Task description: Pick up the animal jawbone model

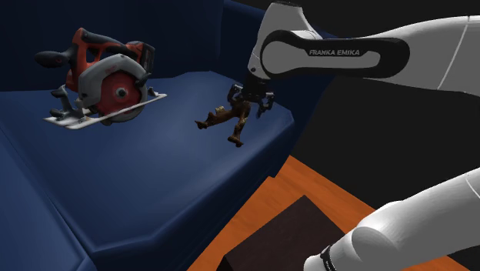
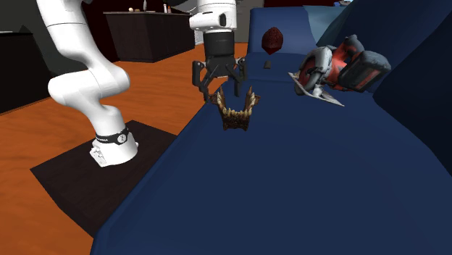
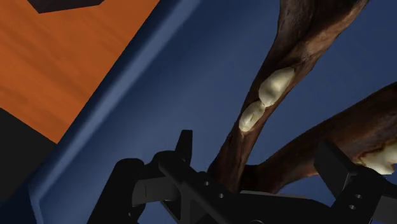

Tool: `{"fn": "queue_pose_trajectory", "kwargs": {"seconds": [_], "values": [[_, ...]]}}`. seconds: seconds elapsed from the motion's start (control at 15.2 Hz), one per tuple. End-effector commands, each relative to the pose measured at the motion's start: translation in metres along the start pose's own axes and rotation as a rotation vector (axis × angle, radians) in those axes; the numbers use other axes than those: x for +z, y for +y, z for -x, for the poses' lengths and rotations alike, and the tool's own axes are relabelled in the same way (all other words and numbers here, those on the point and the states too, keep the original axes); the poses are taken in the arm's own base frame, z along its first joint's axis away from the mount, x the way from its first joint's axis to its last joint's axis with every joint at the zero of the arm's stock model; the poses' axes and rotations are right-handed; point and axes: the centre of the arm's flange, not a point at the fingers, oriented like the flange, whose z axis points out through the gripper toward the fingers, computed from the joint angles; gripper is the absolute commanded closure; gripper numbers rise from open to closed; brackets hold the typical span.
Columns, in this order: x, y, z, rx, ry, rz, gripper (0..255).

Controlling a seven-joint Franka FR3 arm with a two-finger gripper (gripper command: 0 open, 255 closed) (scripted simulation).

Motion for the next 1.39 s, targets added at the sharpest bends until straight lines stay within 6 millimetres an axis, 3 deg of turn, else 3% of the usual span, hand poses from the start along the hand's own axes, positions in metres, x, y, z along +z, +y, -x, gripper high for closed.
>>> {"fn": "queue_pose_trajectory", "kwargs": {"seconds": [0.0,0.46,0.53,1.12,1.32], "values": [[0.01,-0.004,-0.003,0.019,0.005,0.002,0],[0.039,-0.004,0.001,0.019,0.005,0.002,0],[0.04,-0.004,0.001,0.019,0.005,0.002,255],[0.039,-0.004,0.001,0.019,0.005,0.002,255],[0.023,-0.004,-0.001,0.019,0.005,0.002,255]]}}
